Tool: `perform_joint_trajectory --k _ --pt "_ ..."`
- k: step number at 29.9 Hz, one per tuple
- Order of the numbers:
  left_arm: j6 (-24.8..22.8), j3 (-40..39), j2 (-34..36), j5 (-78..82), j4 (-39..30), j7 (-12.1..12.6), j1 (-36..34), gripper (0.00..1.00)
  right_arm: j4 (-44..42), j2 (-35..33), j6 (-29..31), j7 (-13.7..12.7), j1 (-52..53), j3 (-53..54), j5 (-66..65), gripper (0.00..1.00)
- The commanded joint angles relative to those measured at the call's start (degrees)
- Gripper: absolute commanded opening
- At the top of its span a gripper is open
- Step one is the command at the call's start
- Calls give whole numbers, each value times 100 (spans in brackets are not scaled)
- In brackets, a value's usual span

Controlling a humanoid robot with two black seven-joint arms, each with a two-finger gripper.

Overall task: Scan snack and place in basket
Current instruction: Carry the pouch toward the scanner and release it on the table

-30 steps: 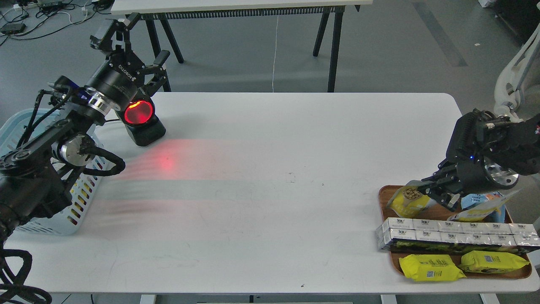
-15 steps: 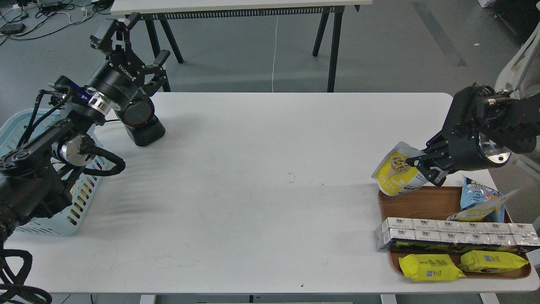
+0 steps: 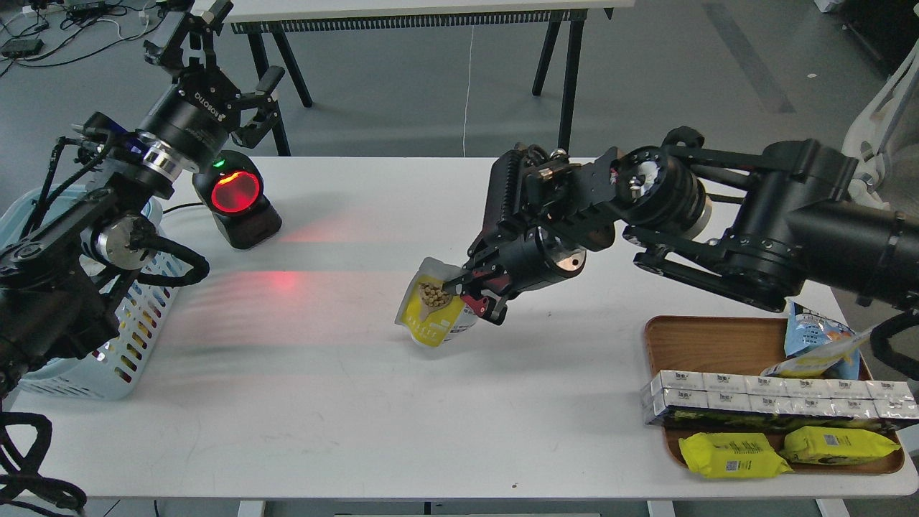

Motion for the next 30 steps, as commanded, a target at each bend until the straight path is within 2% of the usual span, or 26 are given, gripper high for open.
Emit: perform_joint_trajectory --k 1,6,7,9,10,12,13,16,20,24,26,30 --pt "0 18 -4 -3 8 0 14 100 -835 890 1 0 25 -254 0 0" --pt "0 18 14 -30 43 0 49 100 -1364 1490 -75 0 25 -272 0 1" --pt "0 18 14 -30 43 0 49 100 -1382 1490 -75 0 16 -272 0 9" --pt "0 9 23 -30 43 0 49 100 -1356 1490 -101 0 16 -237 0 43" --pt "0 9 23 -30 43 0 49 100 -1364 1490 -127 -14 -1 -210 0 54" --pt "0 9 14 -30 43 0 32 100 -1329 1490 -127 -23 -10 -166 0 69" --pt "0 18 14 -30 43 0 23 100 -1329 1490 -136 -31 -10 -131 0 80" --pt "0 18 -12 -30 87 0 14 100 -1329 1490 -127 -58 -2 -26 0 98" --pt "0 18 -48 14 166 0 14 100 -1320 1490 -127 -224 42 289 0 99" --pt "0 27 -4 58 166 0 14 100 -1338 1490 1 -365 42 1509 0 99" --pt "0 27 5 277 158 0 -30 100 -1399 1437 1 -549 42 2125 613 99" --pt "0 27 285 1137 -26 0 -459 100 -1426 630 1 -997 -36 2935 2380 99"
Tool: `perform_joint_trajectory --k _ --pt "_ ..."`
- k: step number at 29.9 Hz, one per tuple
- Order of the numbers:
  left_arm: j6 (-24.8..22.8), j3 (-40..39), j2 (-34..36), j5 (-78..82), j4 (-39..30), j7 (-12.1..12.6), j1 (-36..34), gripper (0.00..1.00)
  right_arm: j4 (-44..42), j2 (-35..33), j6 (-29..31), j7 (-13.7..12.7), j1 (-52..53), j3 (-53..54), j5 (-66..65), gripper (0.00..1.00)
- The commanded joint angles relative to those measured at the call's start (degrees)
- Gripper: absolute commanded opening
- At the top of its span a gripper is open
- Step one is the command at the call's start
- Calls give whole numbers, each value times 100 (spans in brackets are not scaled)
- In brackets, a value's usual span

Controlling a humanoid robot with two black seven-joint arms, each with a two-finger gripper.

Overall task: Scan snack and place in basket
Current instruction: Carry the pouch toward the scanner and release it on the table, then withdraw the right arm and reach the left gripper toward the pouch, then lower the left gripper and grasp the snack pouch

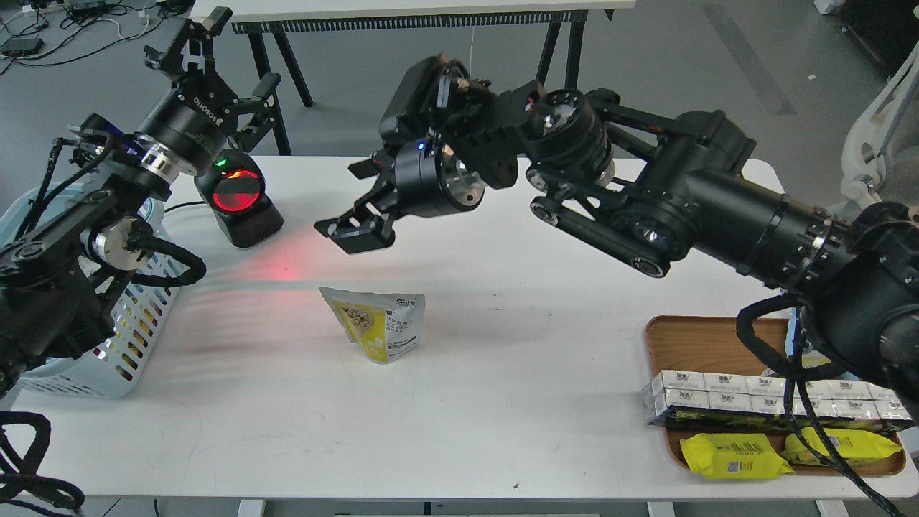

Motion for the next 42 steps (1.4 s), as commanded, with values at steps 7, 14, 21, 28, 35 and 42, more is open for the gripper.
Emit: perform_joint_trajectory --k 7,14,21,28,35,42 --pt "1 1535 887 1710 -510 0 -1979 100 -281 -2021 2 -634 -848 1528 3978 99" --pt "1 4383 546 3361 -1291 0 -4501 99 -466 -3454 2 -651 -1718 1714 7597 99" --pt "1 6976 -973 4757 -1873 0 -6007 95 -1046 -3772 2 -651 -2720 1723 10368 99" --pt "1 8658 -1863 5665 -2102 0 -6008 90 -1126 -3842 2 -651 -3415 1741 11154 99" --pt "1 8658 -1574 5701 -2698 0 -6069 89 -1126 -3895 2 -651 -3653 1741 11163 99" --pt "1 8737 -986 5762 -3498 0 -6368 88 -1117 -3895 2 -643 -3758 1723 11163 99"
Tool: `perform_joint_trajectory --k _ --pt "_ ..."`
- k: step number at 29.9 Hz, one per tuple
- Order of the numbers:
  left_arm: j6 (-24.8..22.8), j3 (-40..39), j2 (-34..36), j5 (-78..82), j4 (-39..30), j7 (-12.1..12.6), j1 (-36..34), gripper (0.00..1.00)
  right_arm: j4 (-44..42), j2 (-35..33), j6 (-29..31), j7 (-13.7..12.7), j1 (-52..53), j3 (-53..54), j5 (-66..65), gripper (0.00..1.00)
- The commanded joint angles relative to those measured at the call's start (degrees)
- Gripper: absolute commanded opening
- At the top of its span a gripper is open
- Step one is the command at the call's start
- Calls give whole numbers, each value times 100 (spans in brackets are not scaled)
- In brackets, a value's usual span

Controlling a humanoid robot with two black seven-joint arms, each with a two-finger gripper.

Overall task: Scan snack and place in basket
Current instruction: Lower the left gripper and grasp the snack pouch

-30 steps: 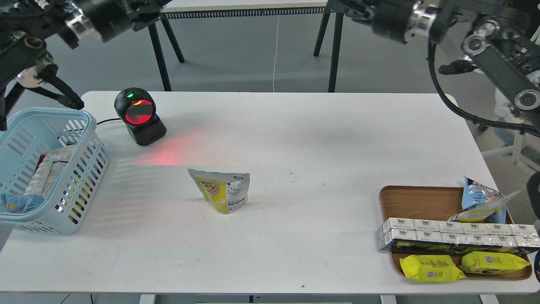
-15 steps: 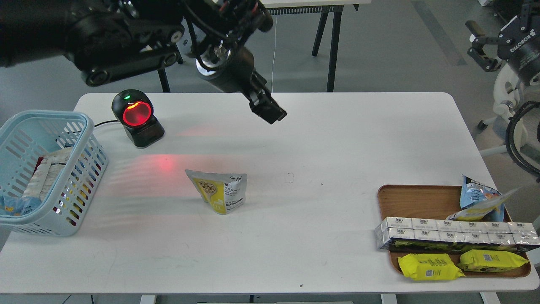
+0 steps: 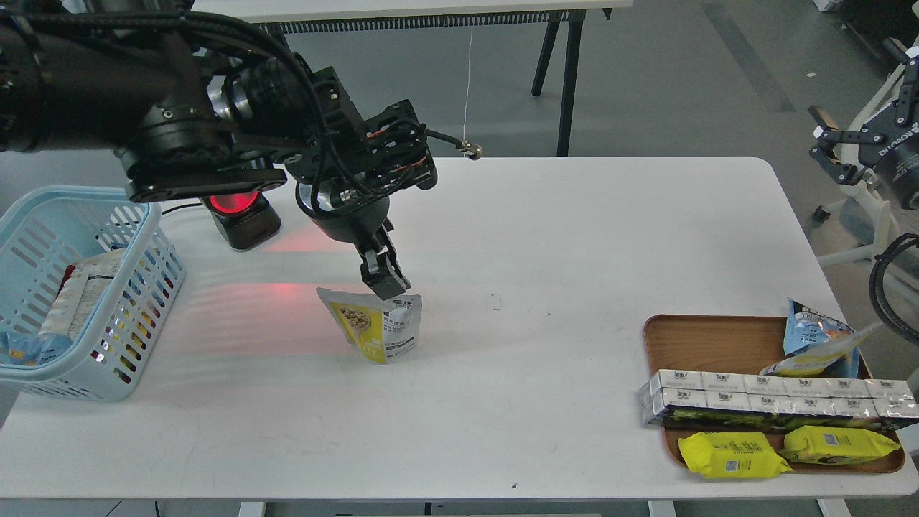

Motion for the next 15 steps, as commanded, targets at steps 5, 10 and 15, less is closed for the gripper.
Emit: perform_joint_trajectory --k 5,10,15 --pt "-1 142 429 365 -487 0 5 87 1 7 0 2 -79 -14 0 99" --pt "48 186 368 357 -400 0 435 83 1 7 0 2 -97 -23 0 99" --pt "382 203 236 339 -251 0 804 70 -7 -1 0 2 -211 3 0 99"
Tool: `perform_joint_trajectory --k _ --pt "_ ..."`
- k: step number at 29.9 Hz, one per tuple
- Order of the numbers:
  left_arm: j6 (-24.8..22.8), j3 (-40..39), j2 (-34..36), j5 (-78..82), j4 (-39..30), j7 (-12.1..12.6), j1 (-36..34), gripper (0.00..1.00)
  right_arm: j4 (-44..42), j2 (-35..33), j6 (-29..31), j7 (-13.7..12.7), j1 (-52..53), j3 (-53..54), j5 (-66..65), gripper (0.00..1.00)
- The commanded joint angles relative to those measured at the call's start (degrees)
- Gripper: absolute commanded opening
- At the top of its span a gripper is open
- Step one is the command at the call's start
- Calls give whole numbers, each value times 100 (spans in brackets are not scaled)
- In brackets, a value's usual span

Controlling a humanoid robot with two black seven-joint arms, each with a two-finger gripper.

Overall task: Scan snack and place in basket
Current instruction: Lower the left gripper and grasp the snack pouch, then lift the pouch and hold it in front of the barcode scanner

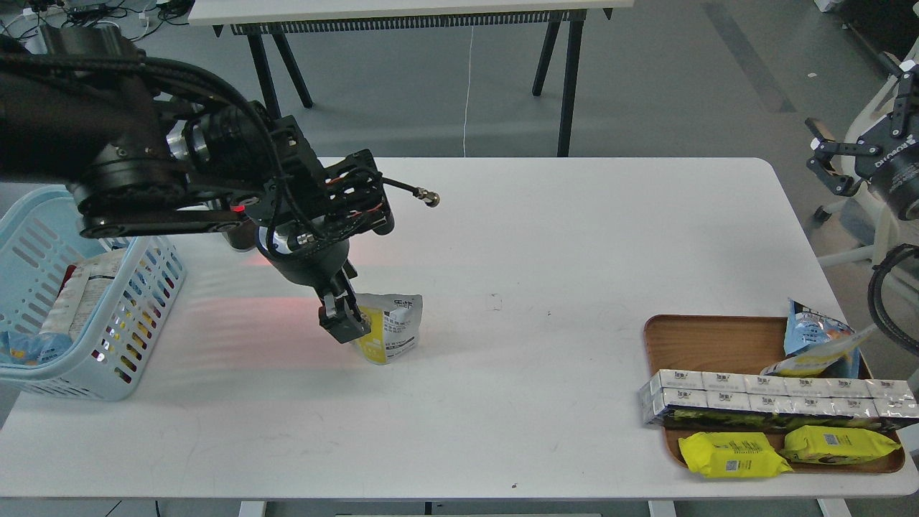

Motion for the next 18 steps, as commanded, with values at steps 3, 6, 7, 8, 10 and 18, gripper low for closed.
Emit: perform_joint_trajectory --k 3,6,7,8,10,18 --pt "238 16 -109 -2 367 -1 446 50 1 -8 0 9 -133 23 0 99" --pt "720 33 -109 16 490 -1 535 6 1 -43 0 9 -168 23 0 99" --pt "835 33 -109 7 490 -1 535 5 1 -52 0 9 -177 23 0 99" --pt "880 33 -100 7 482 -1 535 0 1 -52 0 9 -203 23 0 99" --pt "897 24 -83 -11 464 -1 535 0 1 -52 0 9 -212 23 0 99" --pt "941 -37 -12 -116 438 -1 544 0 10 -61 0 9 -256 23 0 99"
